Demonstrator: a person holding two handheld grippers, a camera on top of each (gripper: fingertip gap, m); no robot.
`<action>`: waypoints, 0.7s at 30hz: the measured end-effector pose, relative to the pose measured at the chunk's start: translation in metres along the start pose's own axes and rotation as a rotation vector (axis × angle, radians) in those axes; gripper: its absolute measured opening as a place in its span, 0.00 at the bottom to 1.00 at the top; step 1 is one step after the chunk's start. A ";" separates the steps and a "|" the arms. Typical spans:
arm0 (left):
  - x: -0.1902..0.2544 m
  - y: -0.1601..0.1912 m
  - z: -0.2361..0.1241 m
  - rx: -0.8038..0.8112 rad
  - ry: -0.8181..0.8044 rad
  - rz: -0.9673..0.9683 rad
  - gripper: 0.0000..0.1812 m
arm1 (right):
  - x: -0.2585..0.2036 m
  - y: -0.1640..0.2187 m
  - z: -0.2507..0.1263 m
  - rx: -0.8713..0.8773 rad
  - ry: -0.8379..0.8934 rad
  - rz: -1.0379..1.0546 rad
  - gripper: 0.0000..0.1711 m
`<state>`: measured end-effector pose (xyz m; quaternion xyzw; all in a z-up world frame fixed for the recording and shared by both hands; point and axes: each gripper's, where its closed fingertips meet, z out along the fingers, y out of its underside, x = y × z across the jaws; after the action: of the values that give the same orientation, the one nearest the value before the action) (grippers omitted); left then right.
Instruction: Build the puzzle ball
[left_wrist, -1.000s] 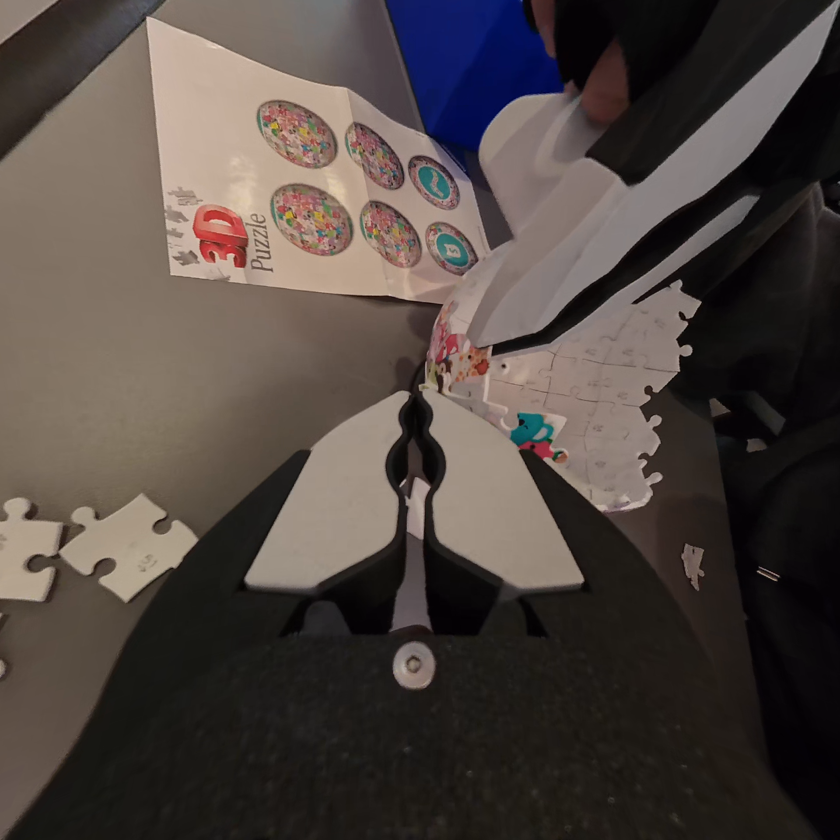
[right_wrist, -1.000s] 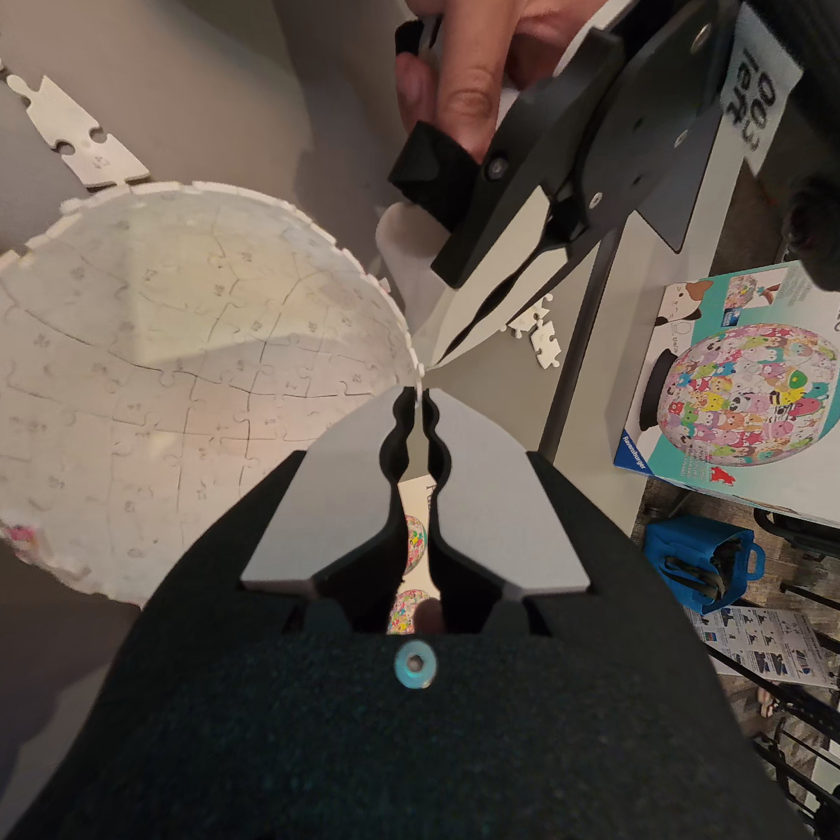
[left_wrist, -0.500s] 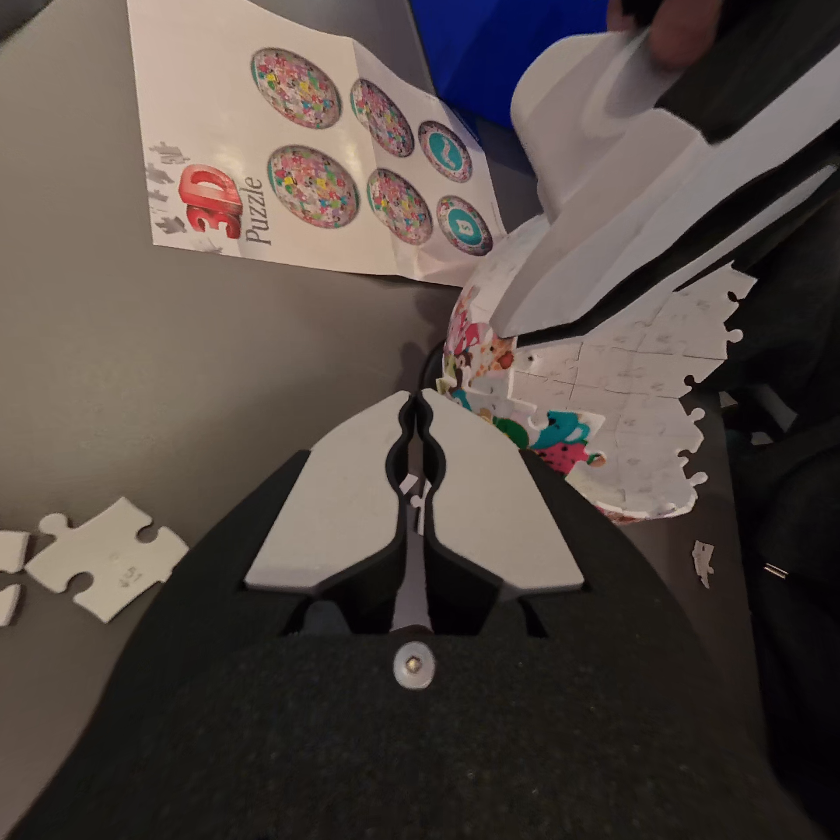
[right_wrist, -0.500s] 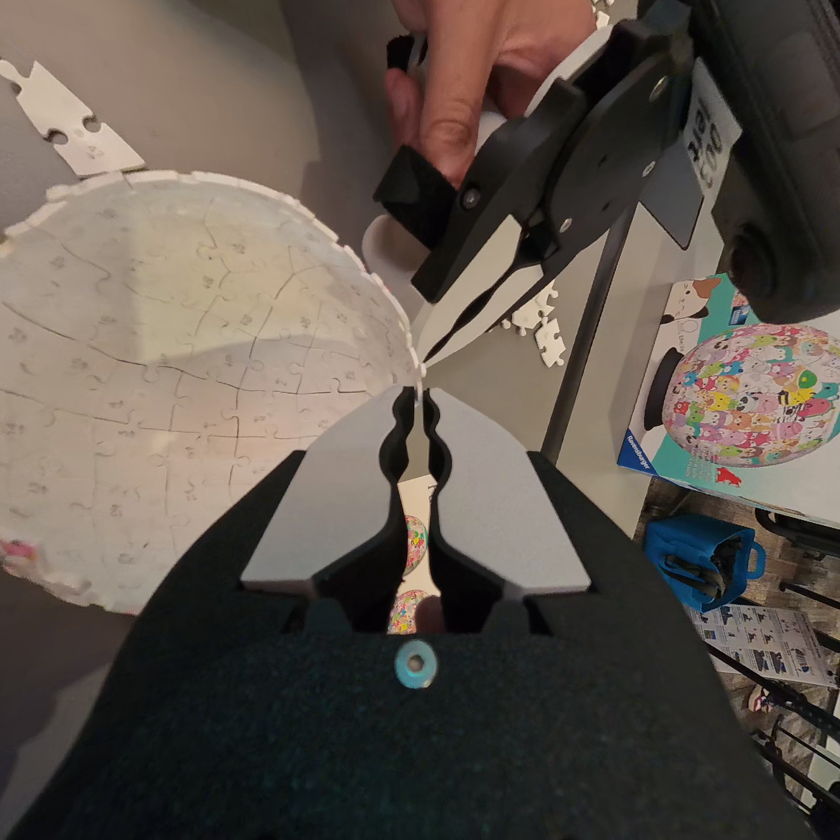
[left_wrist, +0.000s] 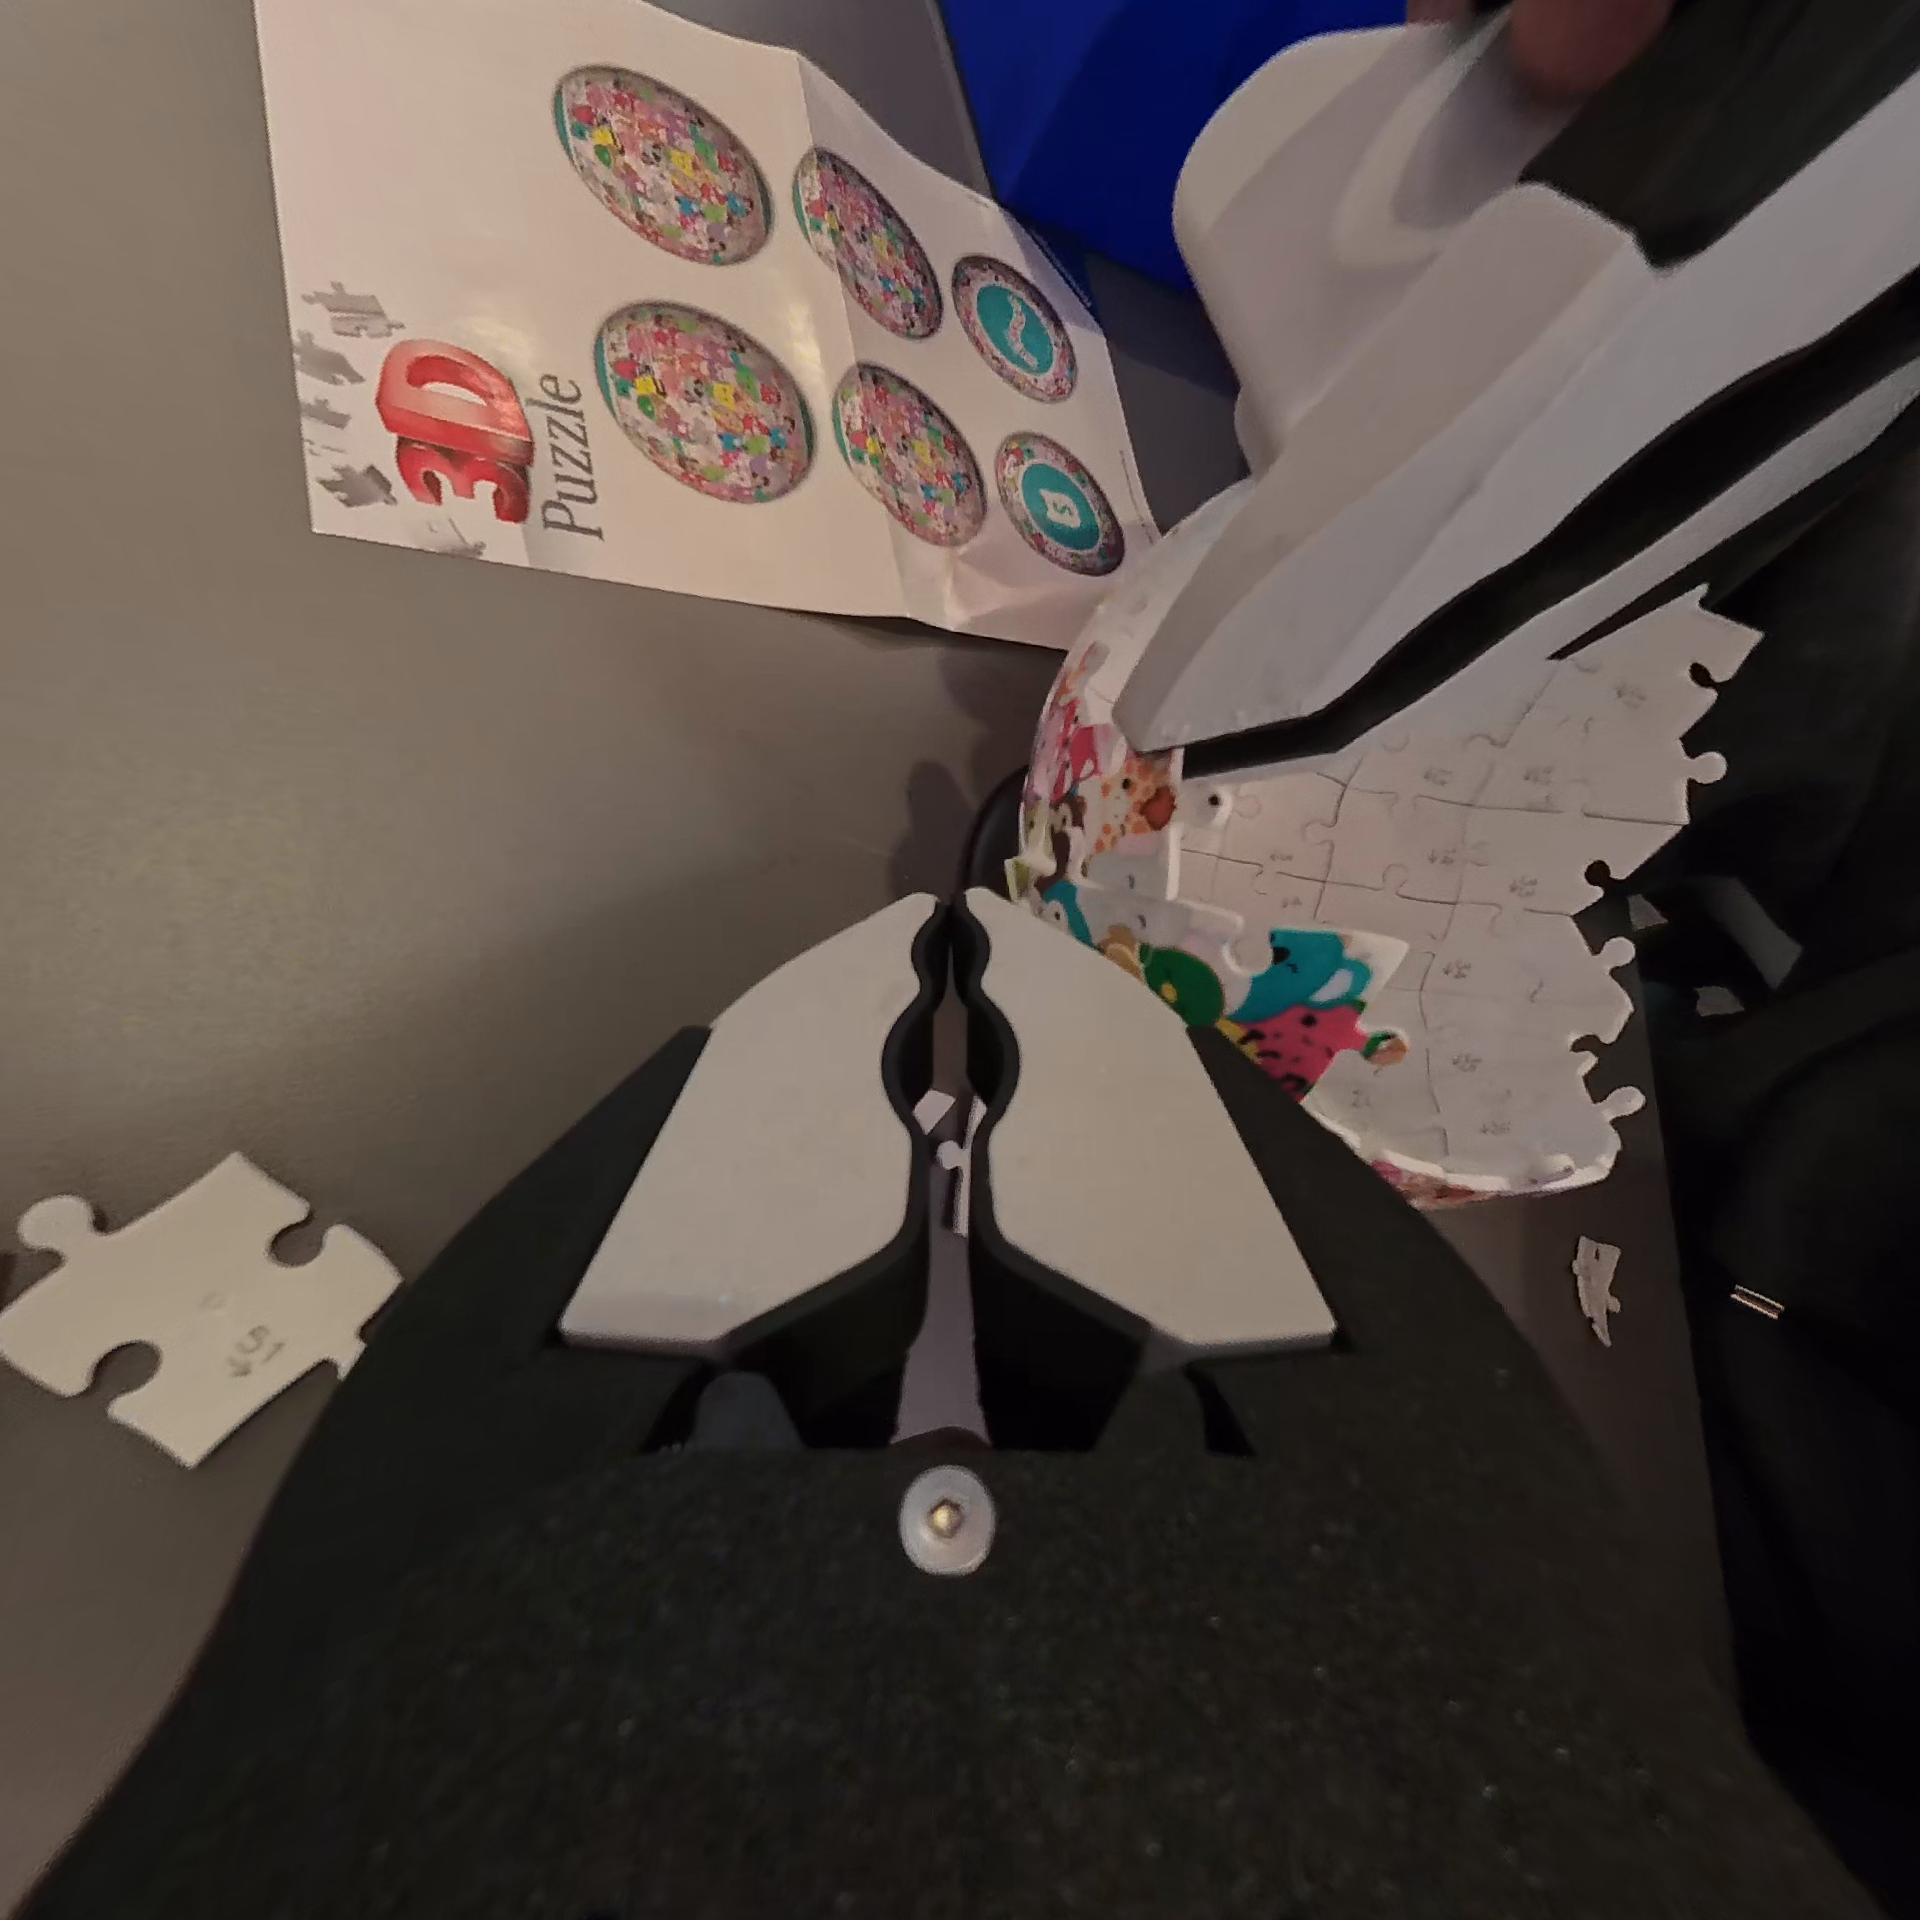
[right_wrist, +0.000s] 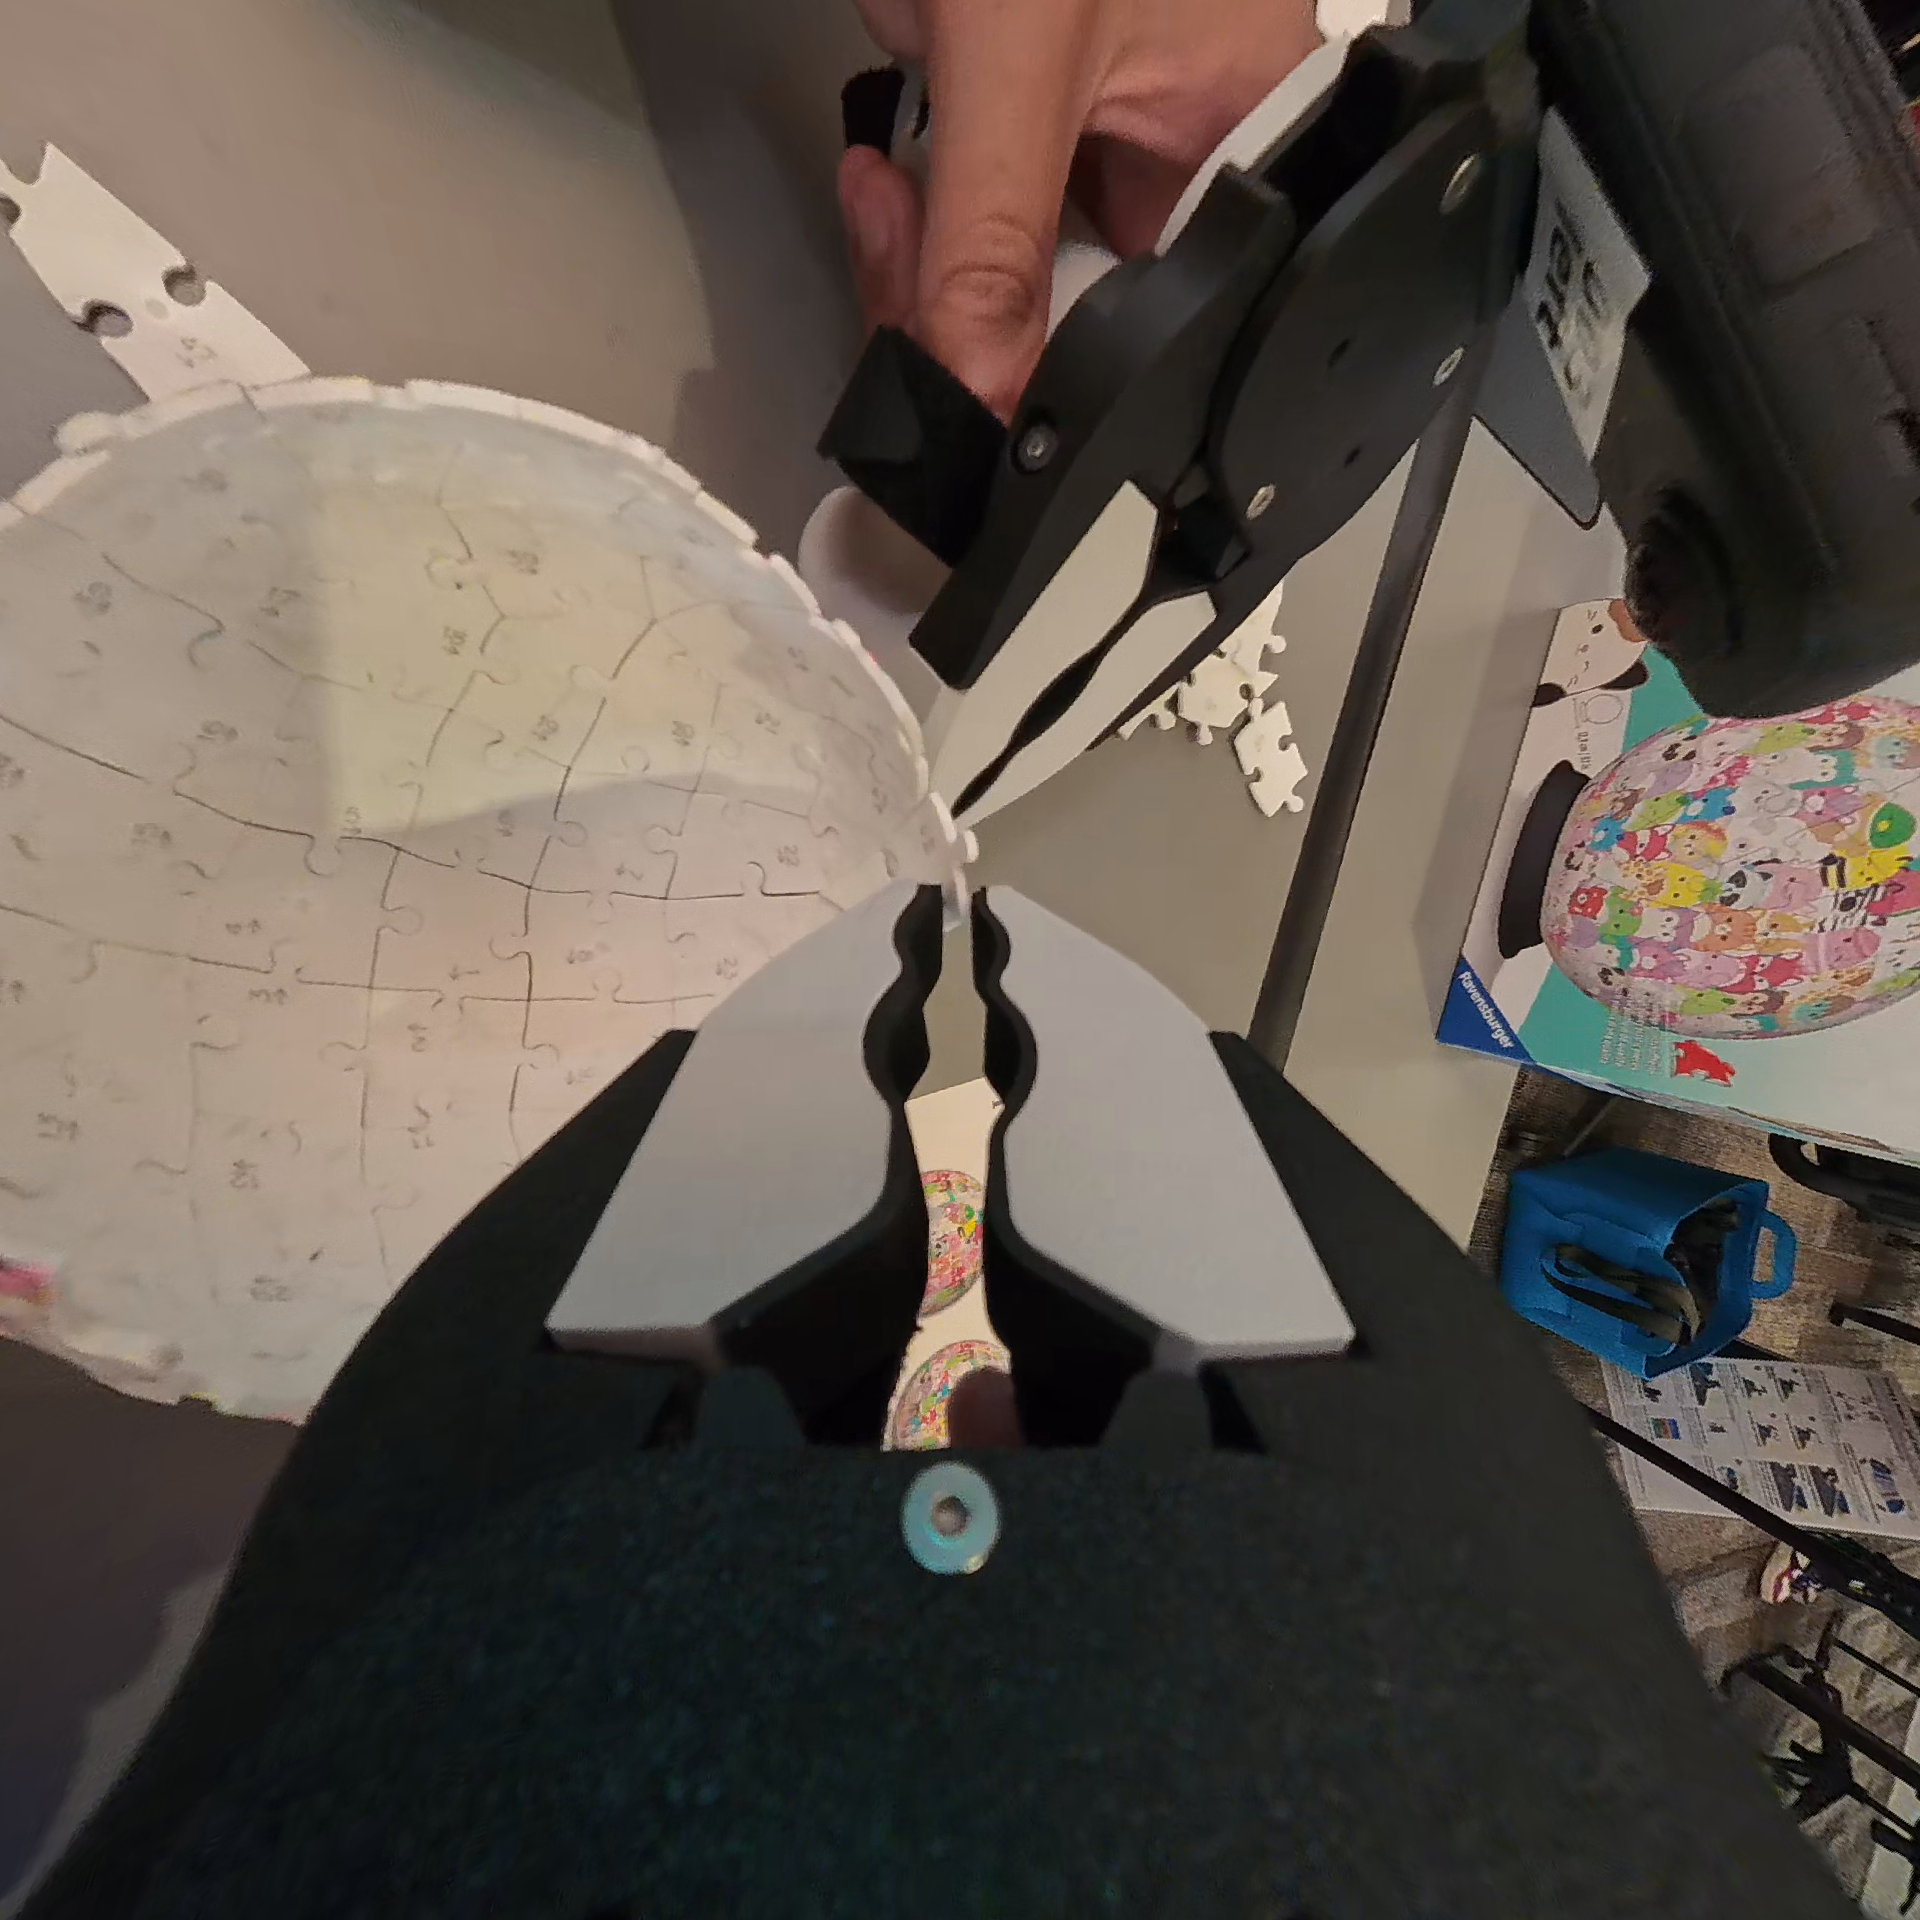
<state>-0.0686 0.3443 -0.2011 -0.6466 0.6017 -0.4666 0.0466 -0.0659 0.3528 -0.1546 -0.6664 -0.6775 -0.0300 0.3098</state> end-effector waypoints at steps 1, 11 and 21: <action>0.000 0.000 0.000 0.000 0.000 0.000 0.00 | 0.000 0.000 0.000 -0.001 -0.001 0.005 0.03; -0.001 0.000 0.002 0.000 0.003 -0.006 0.00 | 0.001 0.002 0.000 -0.024 -0.001 0.034 0.10; 0.001 -0.004 0.004 0.015 0.009 0.002 0.00 | -0.004 0.006 0.008 -0.063 -0.027 0.049 0.11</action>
<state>-0.0630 0.3422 -0.2002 -0.6437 0.5990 -0.4737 0.0492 -0.0637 0.3536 -0.1645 -0.6926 -0.6637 -0.0346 0.2804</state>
